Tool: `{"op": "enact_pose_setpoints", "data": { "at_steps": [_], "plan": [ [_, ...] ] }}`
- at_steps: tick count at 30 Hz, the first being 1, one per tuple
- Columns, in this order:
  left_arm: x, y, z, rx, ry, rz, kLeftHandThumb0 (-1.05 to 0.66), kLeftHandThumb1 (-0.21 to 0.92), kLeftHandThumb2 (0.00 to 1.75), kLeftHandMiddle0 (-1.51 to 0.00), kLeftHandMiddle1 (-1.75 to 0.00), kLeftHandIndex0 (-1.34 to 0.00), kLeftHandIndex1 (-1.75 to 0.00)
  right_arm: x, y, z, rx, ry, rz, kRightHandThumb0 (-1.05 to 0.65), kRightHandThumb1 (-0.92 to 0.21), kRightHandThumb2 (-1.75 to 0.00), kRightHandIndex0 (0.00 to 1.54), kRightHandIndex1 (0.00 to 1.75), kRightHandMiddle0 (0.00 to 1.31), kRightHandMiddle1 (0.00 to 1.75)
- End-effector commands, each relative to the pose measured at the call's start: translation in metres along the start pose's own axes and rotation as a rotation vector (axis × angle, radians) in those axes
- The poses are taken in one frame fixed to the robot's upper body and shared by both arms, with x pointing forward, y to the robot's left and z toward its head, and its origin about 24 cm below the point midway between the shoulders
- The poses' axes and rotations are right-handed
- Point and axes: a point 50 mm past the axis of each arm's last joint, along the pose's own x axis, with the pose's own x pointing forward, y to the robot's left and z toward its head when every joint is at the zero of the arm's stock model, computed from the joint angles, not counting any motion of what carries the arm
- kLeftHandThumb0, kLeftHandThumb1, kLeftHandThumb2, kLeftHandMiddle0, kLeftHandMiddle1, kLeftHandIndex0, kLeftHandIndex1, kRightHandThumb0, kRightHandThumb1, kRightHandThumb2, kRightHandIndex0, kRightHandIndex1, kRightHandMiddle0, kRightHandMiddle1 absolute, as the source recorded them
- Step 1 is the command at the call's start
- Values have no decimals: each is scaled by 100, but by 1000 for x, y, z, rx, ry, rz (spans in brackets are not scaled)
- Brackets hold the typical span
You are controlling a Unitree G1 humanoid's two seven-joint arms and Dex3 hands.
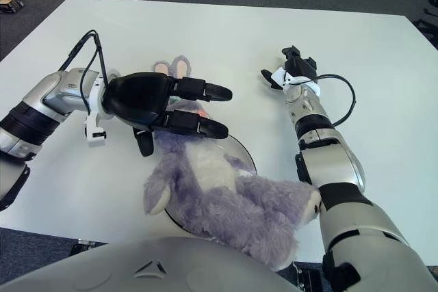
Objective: Put the doll into the plate.
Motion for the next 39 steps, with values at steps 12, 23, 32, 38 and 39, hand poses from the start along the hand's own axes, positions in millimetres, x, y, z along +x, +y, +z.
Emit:
{"op": "enact_pose_setpoints", "data": {
  "at_steps": [12, 23, 32, 38, 39],
  "plan": [
    [-6, 15, -8, 25, 4, 41, -93, 90, 43, 0, 0, 0, 0, -13, 29, -15, 23, 61, 132, -58, -83, -76, 0, 105, 0, 58],
    [-16, 27, -8, -122, 45, -84, -101, 92, 39, 0, 0, 0, 0, -13, 31, -18, 14, 83, 144, -57, -82, -74, 0, 99, 0, 54],
    [-73, 88, -33, -168, 152, -235, -105, 92, 26, 0, 0, 0, 0, -14, 32, -22, 23, 97, 130, -56, -78, -76, 0, 109, 0, 58],
    [-109, 73, -48, -475, 277, -106, -105, 92, 36, 0, 0, 0, 0, -12, 29, -17, 31, 75, 123, -56, -77, -77, 0, 108, 0, 60],
    [-115, 68, -49, -513, 289, -29, -105, 92, 37, 0, 0, 0, 0, -12, 28, -17, 30, 74, 122, -56, -77, -77, 0, 108, 0, 60]
  ]
}}
